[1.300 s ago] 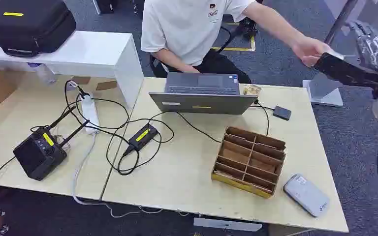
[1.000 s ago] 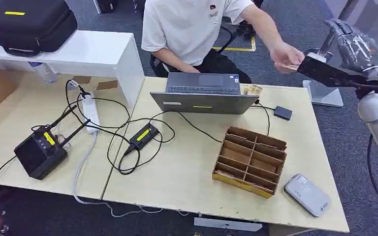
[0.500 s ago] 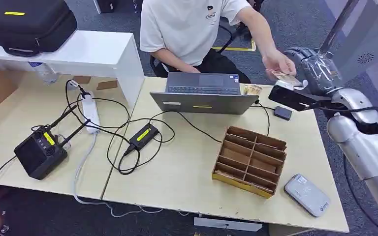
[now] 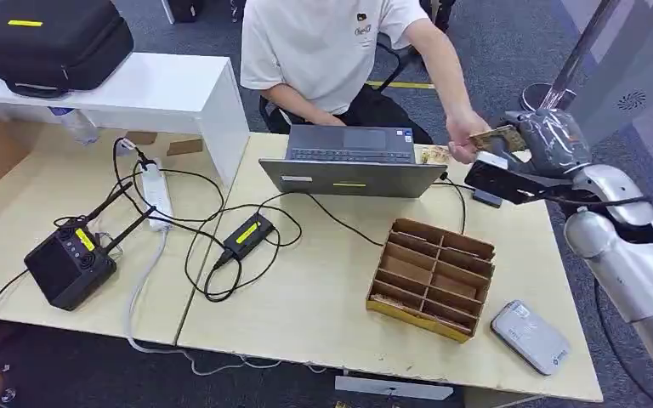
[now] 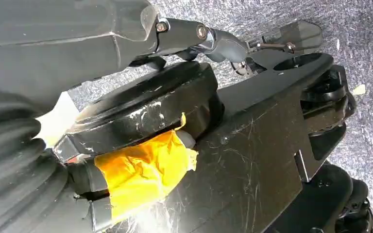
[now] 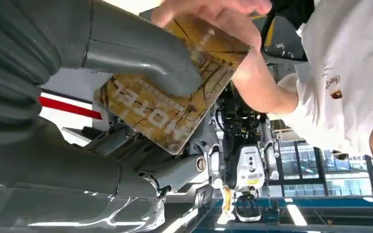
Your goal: Pass the card to the sensor for recognition and then transmit it.
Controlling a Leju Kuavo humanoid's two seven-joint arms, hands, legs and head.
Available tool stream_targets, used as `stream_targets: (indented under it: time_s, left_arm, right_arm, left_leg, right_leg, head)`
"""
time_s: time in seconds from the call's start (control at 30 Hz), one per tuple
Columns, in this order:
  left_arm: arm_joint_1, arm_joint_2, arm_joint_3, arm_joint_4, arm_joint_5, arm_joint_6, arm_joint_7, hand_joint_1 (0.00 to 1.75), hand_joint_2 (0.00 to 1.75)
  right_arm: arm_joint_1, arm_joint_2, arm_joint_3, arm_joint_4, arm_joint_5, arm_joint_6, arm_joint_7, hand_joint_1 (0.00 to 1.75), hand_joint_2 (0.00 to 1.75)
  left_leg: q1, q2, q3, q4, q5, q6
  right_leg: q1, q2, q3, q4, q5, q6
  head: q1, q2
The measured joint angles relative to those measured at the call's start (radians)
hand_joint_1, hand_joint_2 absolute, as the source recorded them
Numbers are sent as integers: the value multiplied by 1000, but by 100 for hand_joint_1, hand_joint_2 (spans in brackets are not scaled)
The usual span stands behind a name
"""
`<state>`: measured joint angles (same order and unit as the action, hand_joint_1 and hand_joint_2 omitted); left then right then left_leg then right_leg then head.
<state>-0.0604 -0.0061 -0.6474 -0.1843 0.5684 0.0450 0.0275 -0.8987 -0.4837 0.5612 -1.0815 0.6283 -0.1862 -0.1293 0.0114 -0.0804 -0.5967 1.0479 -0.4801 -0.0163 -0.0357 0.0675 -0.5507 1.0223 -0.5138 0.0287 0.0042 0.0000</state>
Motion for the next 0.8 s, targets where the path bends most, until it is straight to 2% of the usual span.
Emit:
stream_targets:
  time_s: [0.43,0.6,0.8]
  left_arm:
    - [0,0,0,0,2,-2,0,0,175]
    - [0,0,0,0,-2,-21,2,0,175]
    - [0,0,0,0,10,-17,3,0,175]
  right_arm:
    - [6,-1,0,0,-1,0,0,175,175]
    - [18,-1,0,0,-8,-2,-9,175,175]
    - [94,-11,-30,-14,-45,-56,-32,175,175]
  left_leg:
    - [0,0,0,0,0,0]
    - [0,0,0,0,0,0]
    - [0,-1,0,0,0,0]
  right_leg:
    - [0,0,0,0,0,0]
    - [0,0,0,0,0,0]
    - [0,-1,0,0,0,0]
  head:
    - [0,0]
    - [0,0]
    - [0,0]
